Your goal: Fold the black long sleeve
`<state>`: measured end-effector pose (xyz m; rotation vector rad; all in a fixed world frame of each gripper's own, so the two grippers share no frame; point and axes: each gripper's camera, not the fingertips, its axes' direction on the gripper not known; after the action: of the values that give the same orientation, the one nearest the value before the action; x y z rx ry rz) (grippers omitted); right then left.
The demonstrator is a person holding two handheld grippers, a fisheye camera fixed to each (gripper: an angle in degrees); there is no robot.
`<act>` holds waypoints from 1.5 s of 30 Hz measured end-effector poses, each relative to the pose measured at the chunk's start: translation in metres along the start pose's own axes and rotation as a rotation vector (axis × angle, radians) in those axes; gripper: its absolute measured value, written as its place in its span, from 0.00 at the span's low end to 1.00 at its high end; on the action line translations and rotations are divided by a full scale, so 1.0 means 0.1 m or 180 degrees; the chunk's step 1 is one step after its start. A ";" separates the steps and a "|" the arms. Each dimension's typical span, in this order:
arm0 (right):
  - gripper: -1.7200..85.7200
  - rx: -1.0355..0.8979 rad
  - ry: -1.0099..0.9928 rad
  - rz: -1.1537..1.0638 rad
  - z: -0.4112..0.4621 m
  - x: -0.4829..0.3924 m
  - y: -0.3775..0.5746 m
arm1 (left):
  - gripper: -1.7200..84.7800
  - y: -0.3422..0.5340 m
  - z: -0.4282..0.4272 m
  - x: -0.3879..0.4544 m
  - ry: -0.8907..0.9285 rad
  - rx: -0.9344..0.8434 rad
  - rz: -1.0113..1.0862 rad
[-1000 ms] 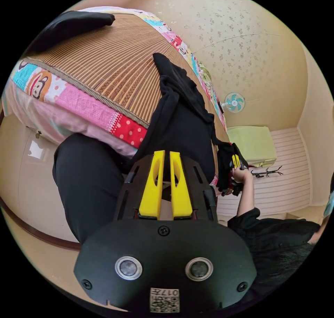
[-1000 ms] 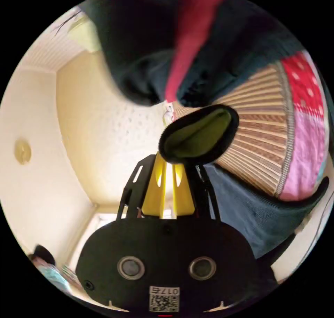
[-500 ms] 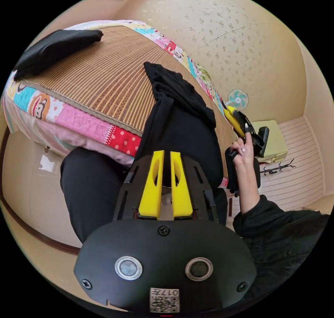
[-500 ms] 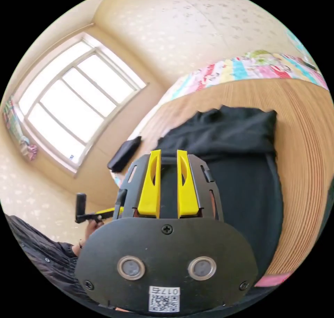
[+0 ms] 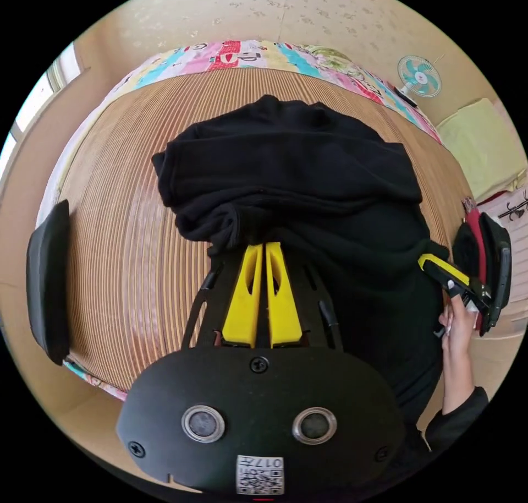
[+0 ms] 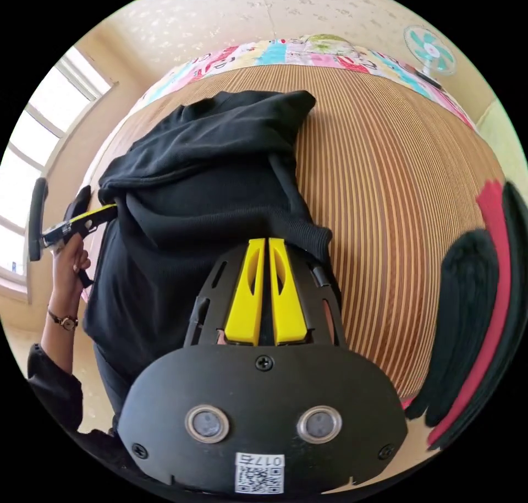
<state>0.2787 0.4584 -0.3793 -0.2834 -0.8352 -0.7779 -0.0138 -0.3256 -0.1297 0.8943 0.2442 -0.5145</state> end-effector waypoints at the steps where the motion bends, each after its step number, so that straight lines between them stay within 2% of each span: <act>1: 0.05 -0.0077 -0.0072 -0.0058 0.02 0.03 -0.25 | 0.01 -0.10 -0.03 -0.03 -0.0018 0.0028 -0.0049; 3: 0.06 0.0006 -0.0405 0.0061 -0.18 0.16 -0.47 | 0.02 -0.23 -0.40 -0.28 0.0337 0.0414 -0.0281; 4: 0.07 0.0344 -0.0634 0.0052 -0.45 0.25 -0.44 | 0.02 -0.20 -0.53 -0.35 0.0451 0.0586 -0.0273; 5: 0.07 0.0640 -0.0707 0.0017 -0.69 0.33 -0.34 | 0.03 -0.07 -0.77 -0.48 0.0585 0.0896 -0.0238; 7: 0.10 0.0813 -0.0647 0.0157 -0.89 0.50 -0.10 | 0.06 0.20 -0.96 -0.68 0.0627 0.1086 -0.0247; 11: 0.16 0.0648 -0.0733 0.0576 -0.73 0.97 0.64 | 0.19 0.86 -0.70 -1.09 0.0890 0.0425 -0.0282; 13: 0.15 0.0305 -0.0902 0.0791 -0.50 1.12 0.93 | 0.19 1.20 -0.48 -1.21 0.0974 0.0082 -0.0373; 14: 0.14 0.0350 -0.1113 0.0811 -0.45 1.17 1.17 | 0.18 1.43 -0.37 -1.26 0.0993 -0.0068 -0.0457; 16: 0.10 0.0327 -0.1317 0.0919 -0.43 1.20 1.47 | 0.12 1.77 -0.45 -1.30 0.0870 0.0179 -0.0543; 19: 0.06 0.0121 -0.1738 0.0995 -0.41 1.26 1.75 | 0.08 2.04 -0.49 -1.39 0.1044 -0.0132 -0.0681; 20: 0.06 0.0151 -0.2005 0.1000 -0.47 1.30 1.83 | 0.07 2.12 -0.53 -1.48 0.1341 -0.0250 -0.0757; 22: 0.05 0.0341 -0.2600 0.0912 -0.67 1.41 1.92 | 0.07 2.29 -0.69 -1.71 0.2115 -0.0077 -0.0903; 24: 0.05 0.0482 -0.3030 0.0676 -0.98 1.50 2.00 | 0.07 2.57 -0.98 -2.06 0.3386 0.0301 -0.0974; 27: 0.05 0.0630 -0.3760 0.0285 -1.53 1.56 2.18 | 0.07 2.88 -1.47 -2.32 0.3987 0.0596 -0.0761; 29: 0.05 0.0937 -0.4276 0.0170 -1.90 1.60 2.30 | 0.07 3.01 -1.82 -2.42 0.4054 0.0903 -0.0601; 31: 0.04 0.1101 -0.4392 0.0186 -2.04 1.59 2.27 | 0.07 3.03 -2.04 -2.49 0.4037 0.1149 -0.0624; 33: 0.04 0.1148 -0.4258 0.0256 -2.07 1.56 2.07 | 0.07 2.81 -2.13 -2.52 0.3952 0.1360 -0.0741; 36: 0.04 0.0919 -0.3310 0.0632 -1.88 1.49 1.42 | 0.07 2.09 -1.91 -2.52 0.3696 0.1244 -0.1018; 38: 0.04 0.1272 -0.2868 0.0762 -1.70 1.40 0.85 | 0.08 1.59 -1.71 -2.54 0.3587 0.1333 -0.1158; 41: 0.04 0.1627 -0.2586 0.0823 -1.60 1.05 0.48 | 0.14 1.14 -1.47 -2.56 0.3526 0.1532 -0.1415; 43: 0.03 0.1658 -0.2085 0.0681 -1.59 0.66 0.46 | 0.15 1.12 -1.49 -2.41 0.3326 0.1656 -0.1253; 45: 0.03 0.1565 -0.1489 0.0390 -1.42 0.24 0.50 | 0.15 1.15 -1.40 -2.00 0.2651 0.1338 -0.0721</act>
<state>0.4042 0.4085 -0.4511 -0.0723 -1.4044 -0.3715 -0.1232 -0.0901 -0.0551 1.4763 1.0312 -0.3801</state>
